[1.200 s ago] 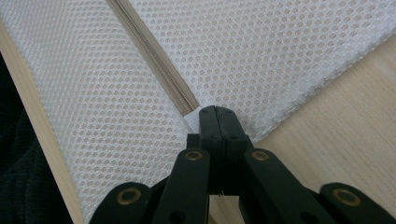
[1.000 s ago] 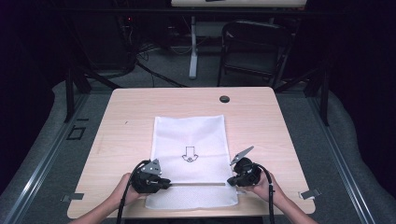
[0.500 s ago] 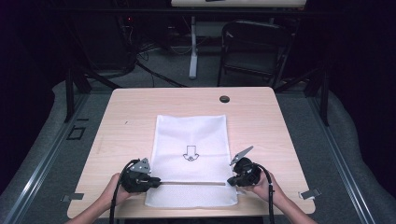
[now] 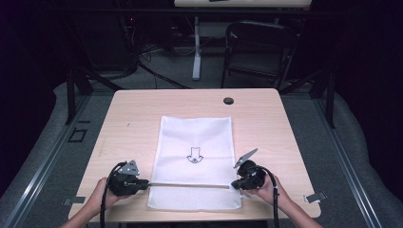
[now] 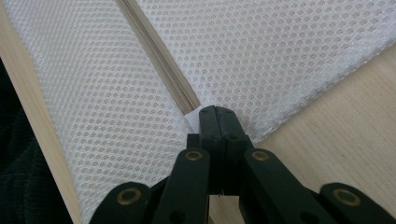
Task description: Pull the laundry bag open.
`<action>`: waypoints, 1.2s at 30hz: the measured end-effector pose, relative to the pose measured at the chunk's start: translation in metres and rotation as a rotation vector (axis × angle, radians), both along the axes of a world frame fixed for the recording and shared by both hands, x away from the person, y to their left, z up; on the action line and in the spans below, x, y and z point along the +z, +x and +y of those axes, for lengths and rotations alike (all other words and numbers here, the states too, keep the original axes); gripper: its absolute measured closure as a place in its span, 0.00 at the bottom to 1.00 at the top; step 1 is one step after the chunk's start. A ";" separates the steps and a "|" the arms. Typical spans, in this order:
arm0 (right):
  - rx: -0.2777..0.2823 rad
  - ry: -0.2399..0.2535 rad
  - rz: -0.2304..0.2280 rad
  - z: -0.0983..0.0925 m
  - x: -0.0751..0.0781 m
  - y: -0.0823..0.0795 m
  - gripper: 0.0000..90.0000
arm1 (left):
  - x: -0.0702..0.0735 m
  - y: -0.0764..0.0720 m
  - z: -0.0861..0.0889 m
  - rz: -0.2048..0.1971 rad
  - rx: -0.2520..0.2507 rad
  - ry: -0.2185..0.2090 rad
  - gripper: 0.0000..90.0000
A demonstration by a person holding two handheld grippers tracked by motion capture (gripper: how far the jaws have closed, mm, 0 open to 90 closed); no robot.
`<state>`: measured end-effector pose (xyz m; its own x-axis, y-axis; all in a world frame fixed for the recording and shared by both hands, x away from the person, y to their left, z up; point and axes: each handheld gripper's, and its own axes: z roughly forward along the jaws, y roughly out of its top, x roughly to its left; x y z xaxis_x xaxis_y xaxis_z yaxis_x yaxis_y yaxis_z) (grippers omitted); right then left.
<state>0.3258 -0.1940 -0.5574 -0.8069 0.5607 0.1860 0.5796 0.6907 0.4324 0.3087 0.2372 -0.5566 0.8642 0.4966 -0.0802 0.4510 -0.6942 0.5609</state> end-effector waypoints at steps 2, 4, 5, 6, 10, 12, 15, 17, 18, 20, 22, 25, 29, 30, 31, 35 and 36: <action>-0.008 0.003 -0.003 0.000 0.000 -0.001 1.00 | -0.001 0.000 0.002 0.010 0.006 -0.017 0.92; -0.006 -0.001 -0.007 0.001 0.000 -0.001 1.00 | -0.002 0.000 0.001 0.020 0.016 -0.017 0.91; -0.005 0.002 -0.006 0.000 0.000 -0.001 1.00 | -0.002 0.000 0.001 0.019 0.016 -0.015 0.91; -0.003 0.003 -0.006 0.000 0.000 -0.001 1.00 | -0.002 0.000 0.000 0.026 0.017 -0.013 0.91; 0.000 -0.019 -0.018 0.004 0.001 -0.002 1.00 | -0.003 0.002 0.001 0.045 0.027 -0.030 0.90; -0.003 0.026 0.033 0.002 0.002 -0.001 0.78 | -0.003 0.003 0.002 0.082 0.030 -0.065 0.79; -0.001 0.017 0.015 0.005 0.004 -0.001 0.76 | 0.000 0.000 0.002 0.080 0.037 -0.067 0.58; -0.001 0.013 0.012 0.005 0.005 -0.001 0.72 | 0.005 -0.001 0.003 0.063 0.060 -0.073 0.49; -0.002 0.025 0.009 0.004 0.006 0.000 0.69 | 0.008 -0.002 0.004 0.056 0.081 -0.084 0.45; -0.017 0.031 -0.006 0.002 0.011 -0.001 0.61 | 0.014 -0.003 0.008 0.031 0.114 -0.096 0.38; -0.031 0.045 -0.020 -0.001 0.018 -0.002 0.49 | 0.021 -0.003 0.012 0.015 0.146 -0.110 0.31; -0.050 0.037 -0.055 -0.005 0.027 -0.005 0.35 | 0.028 -0.003 0.017 0.018 0.198 -0.111 0.22; -0.103 0.013 -0.093 -0.015 0.039 -0.009 0.17 | 0.036 -0.002 0.018 0.064 0.277 -0.083 0.11; -0.114 0.007 -0.106 -0.019 0.041 -0.011 0.16 | 0.037 -0.003 0.018 0.057 0.291 -0.069 0.08; -0.127 -0.008 -0.125 -0.024 0.044 -0.013 0.15 | 0.038 -0.005 0.018 0.050 0.312 -0.052 0.08; -0.209 -0.032 -0.157 -0.048 0.048 -0.021 0.09 | 0.041 -0.010 0.019 0.056 0.385 0.023 0.05; -0.226 -0.039 -0.159 -0.055 0.047 -0.023 0.06 | 0.041 -0.011 0.018 0.083 0.396 0.041 0.04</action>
